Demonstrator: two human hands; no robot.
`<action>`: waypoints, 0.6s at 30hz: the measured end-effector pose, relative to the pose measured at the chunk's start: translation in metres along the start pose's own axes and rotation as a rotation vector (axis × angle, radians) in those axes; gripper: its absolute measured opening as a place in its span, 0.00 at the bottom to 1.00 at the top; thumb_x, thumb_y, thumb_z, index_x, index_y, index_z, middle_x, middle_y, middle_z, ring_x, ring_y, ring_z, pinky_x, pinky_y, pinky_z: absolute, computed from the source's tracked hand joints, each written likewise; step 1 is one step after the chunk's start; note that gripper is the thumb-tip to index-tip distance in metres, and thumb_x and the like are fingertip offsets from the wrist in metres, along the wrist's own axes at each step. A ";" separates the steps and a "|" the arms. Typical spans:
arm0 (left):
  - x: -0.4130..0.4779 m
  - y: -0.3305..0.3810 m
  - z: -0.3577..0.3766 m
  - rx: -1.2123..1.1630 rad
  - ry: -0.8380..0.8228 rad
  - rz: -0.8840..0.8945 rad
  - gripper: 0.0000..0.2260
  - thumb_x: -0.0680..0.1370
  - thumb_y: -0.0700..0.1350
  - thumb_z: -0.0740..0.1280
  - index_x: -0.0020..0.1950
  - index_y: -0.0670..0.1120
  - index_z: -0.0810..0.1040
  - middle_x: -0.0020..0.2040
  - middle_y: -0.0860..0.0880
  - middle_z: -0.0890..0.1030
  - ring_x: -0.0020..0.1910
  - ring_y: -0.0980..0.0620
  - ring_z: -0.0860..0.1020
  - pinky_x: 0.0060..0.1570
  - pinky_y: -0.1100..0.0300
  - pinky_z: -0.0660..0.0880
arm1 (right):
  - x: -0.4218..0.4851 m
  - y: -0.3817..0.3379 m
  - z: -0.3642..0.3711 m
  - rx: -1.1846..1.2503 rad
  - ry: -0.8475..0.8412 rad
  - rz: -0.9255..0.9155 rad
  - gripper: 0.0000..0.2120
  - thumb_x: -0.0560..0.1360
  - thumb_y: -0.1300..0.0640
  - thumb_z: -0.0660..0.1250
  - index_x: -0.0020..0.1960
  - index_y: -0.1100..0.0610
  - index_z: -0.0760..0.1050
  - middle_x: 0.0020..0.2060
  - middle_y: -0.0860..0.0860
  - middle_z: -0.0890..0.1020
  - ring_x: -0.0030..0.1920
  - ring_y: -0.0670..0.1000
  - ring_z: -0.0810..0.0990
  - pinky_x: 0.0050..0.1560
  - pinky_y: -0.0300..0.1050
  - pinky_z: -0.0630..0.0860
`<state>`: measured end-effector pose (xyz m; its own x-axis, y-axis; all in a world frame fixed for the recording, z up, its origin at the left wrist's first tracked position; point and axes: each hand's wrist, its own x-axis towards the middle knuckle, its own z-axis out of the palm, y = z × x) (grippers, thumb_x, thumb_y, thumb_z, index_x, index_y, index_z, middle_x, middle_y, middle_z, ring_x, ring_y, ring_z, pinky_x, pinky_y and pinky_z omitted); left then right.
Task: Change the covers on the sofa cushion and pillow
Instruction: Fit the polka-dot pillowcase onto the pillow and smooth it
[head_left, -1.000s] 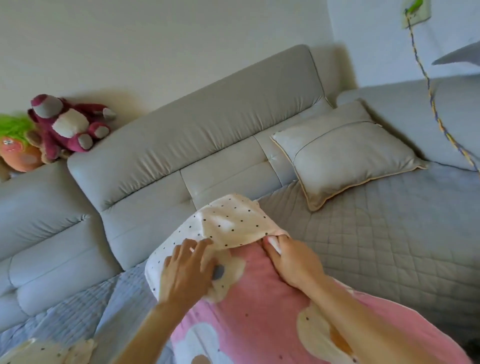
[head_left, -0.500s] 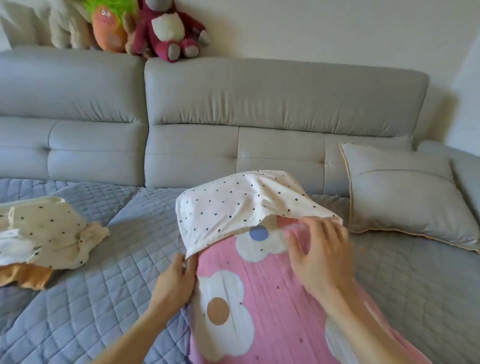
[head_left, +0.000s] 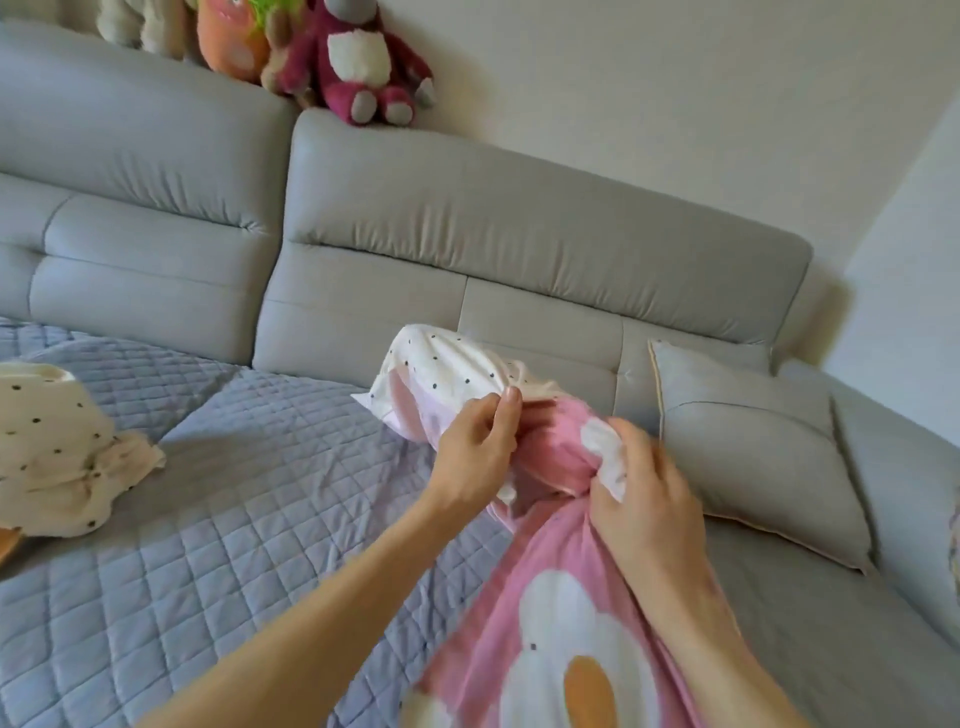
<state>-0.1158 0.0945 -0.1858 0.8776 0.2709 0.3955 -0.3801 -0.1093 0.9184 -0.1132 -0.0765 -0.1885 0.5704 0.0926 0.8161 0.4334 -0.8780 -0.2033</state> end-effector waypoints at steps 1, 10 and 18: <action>0.001 0.004 0.012 -0.023 0.000 -0.009 0.21 0.83 0.58 0.58 0.35 0.46 0.70 0.29 0.56 0.72 0.32 0.55 0.73 0.38 0.60 0.71 | 0.013 0.013 -0.005 0.038 -0.003 0.080 0.21 0.68 0.66 0.71 0.60 0.55 0.77 0.47 0.56 0.82 0.44 0.62 0.82 0.38 0.48 0.76; -0.009 0.024 0.054 0.102 -0.207 0.018 0.13 0.81 0.59 0.58 0.42 0.52 0.71 0.27 0.51 0.78 0.29 0.51 0.77 0.41 0.52 0.76 | -0.039 0.024 0.016 0.059 -0.364 -0.187 0.23 0.78 0.50 0.58 0.73 0.49 0.67 0.68 0.50 0.75 0.69 0.50 0.72 0.67 0.45 0.69; -0.099 -0.014 -0.029 0.190 -0.482 -0.255 0.08 0.82 0.50 0.63 0.48 0.46 0.73 0.27 0.58 0.73 0.27 0.61 0.69 0.33 0.69 0.66 | -0.034 -0.021 0.036 -0.140 -0.636 -0.041 0.29 0.66 0.34 0.52 0.54 0.49 0.78 0.58 0.52 0.81 0.63 0.59 0.75 0.59 0.60 0.69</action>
<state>-0.2059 0.0965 -0.2380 0.9854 -0.1507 0.0790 -0.1191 -0.2796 0.9527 -0.1165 -0.0438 -0.2317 0.8757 0.3494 0.3333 0.3930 -0.9168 -0.0714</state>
